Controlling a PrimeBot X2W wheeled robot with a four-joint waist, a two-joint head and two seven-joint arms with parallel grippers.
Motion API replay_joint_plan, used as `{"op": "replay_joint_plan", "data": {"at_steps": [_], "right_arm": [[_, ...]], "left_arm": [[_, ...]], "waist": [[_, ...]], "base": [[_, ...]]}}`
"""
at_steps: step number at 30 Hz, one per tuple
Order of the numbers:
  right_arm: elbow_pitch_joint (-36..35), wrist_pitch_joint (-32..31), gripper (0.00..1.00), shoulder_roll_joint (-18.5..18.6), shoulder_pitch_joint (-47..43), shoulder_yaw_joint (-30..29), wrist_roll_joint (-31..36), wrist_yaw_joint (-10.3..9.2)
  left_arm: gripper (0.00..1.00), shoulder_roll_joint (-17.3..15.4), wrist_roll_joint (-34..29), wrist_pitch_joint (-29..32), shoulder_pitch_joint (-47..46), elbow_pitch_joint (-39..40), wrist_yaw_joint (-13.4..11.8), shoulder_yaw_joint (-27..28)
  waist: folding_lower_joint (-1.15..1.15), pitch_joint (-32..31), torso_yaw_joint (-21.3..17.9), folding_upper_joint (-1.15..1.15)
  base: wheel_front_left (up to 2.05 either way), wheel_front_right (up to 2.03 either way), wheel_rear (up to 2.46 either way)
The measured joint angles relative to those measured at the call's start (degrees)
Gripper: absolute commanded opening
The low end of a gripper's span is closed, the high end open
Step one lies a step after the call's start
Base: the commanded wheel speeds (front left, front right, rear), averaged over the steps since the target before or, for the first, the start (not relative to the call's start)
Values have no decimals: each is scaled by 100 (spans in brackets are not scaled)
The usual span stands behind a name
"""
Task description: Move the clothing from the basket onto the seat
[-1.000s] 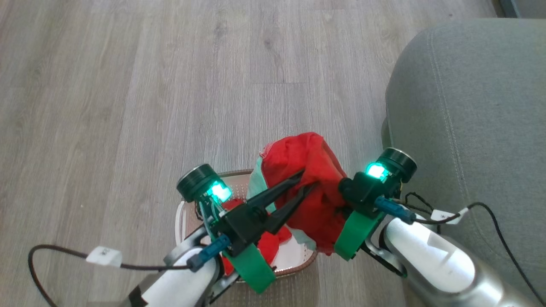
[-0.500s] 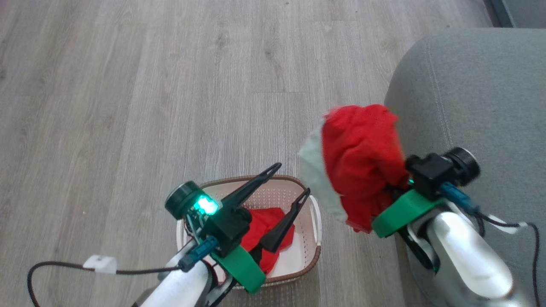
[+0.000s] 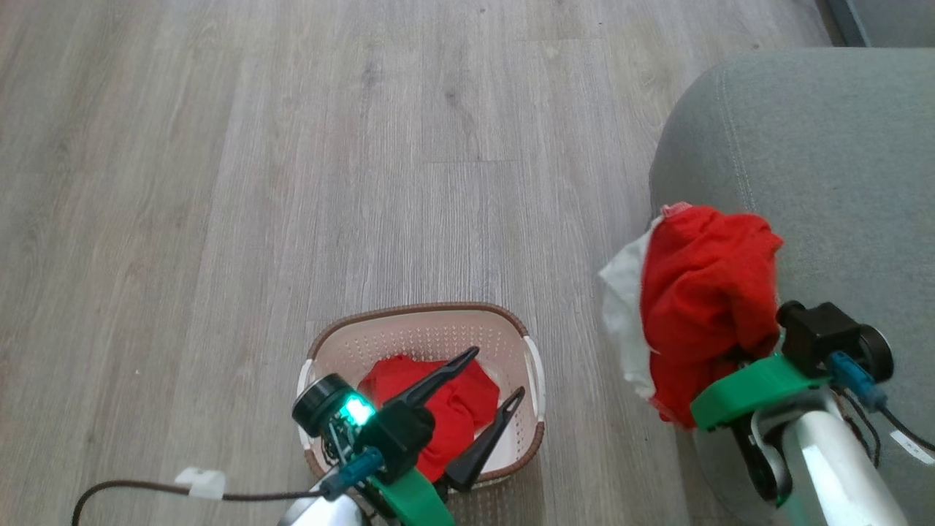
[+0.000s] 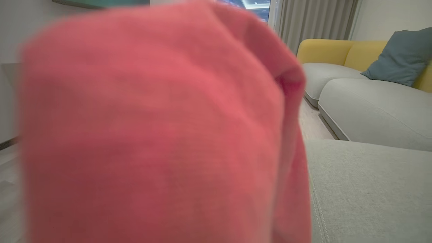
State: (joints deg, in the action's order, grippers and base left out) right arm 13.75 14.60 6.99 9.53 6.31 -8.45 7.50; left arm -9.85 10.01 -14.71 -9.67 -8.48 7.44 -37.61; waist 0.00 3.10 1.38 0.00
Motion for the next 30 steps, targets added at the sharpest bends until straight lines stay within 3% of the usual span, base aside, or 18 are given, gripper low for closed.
{"op": "replay_joint_plan", "data": {"at_steps": [14, 30], "right_arm": [[-4, 0, 0, -132, -87, -207, 245, 0], [-445, 0, 0, -226, -83, -643, 352, 0]], "left_arm": [[100, 66, 38, 0, 55, -46, 0, 185], [100, -34, -101, 0, 15, 149, 0, 93]], "waist": [[0, 100, -406, 0], [0, 422, -1654, 0]], "base": [[0, 0, 0], [0, 0, 0]]}}
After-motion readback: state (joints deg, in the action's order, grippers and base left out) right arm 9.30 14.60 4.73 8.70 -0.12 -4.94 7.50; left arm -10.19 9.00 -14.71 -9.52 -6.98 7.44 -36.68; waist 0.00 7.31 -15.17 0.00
